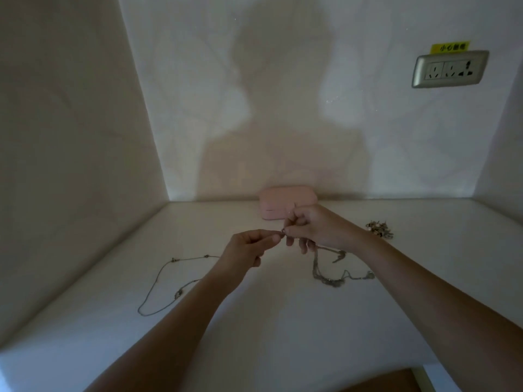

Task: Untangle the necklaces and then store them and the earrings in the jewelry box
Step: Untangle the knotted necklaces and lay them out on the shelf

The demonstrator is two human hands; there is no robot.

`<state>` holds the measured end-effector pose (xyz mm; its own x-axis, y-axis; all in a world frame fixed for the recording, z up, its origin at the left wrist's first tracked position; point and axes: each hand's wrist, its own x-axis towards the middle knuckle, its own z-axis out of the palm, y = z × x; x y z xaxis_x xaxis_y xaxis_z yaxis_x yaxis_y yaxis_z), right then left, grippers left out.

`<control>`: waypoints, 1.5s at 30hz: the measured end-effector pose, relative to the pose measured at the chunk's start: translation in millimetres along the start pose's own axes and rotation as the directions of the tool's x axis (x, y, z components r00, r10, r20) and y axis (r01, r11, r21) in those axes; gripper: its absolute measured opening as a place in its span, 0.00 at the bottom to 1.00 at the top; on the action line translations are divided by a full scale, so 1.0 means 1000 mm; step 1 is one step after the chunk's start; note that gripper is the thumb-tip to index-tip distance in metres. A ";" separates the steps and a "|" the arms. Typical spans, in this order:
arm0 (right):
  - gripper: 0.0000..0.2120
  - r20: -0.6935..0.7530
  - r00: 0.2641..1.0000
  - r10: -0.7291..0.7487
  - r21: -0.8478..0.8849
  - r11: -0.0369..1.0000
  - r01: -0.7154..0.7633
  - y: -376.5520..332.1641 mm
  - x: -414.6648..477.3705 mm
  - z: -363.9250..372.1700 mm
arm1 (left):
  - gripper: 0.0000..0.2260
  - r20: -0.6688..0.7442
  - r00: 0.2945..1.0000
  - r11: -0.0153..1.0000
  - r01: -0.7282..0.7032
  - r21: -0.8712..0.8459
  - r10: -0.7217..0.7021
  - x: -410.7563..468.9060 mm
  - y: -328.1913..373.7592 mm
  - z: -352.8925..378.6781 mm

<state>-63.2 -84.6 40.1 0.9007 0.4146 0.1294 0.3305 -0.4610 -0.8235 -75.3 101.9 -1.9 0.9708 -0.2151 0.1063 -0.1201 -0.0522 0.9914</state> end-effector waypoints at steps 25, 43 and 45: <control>0.07 0.090 0.993 -0.080 0.484 0.875 0.026 0.007 0.031 0.021 | 0.05 0.041 0.999 0.999 0.025 0.026 -0.026 0.009 0.001 -0.022; 0.03 -0.065 0.993 -0.103 0.214 0.970 0.115 0.002 0.017 0.020 | 0.08 0.002 1.000 1.000 -0.003 -0.008 0.003 0.001 0.007 -0.014; 0.03 -0.031 0.996 -0.089 0.274 0.957 0.094 0.005 0.018 0.023 | 0.07 0.002 1.000 1.000 -0.003 0.006 0.003 0.001 0.008 -0.014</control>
<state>-51.5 -61.2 25.5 0.8759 0.4297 0.2194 0.3240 -0.1869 -0.9274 -72.9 114.5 7.2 0.9700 -0.2175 0.1089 -0.1241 -0.0574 0.9906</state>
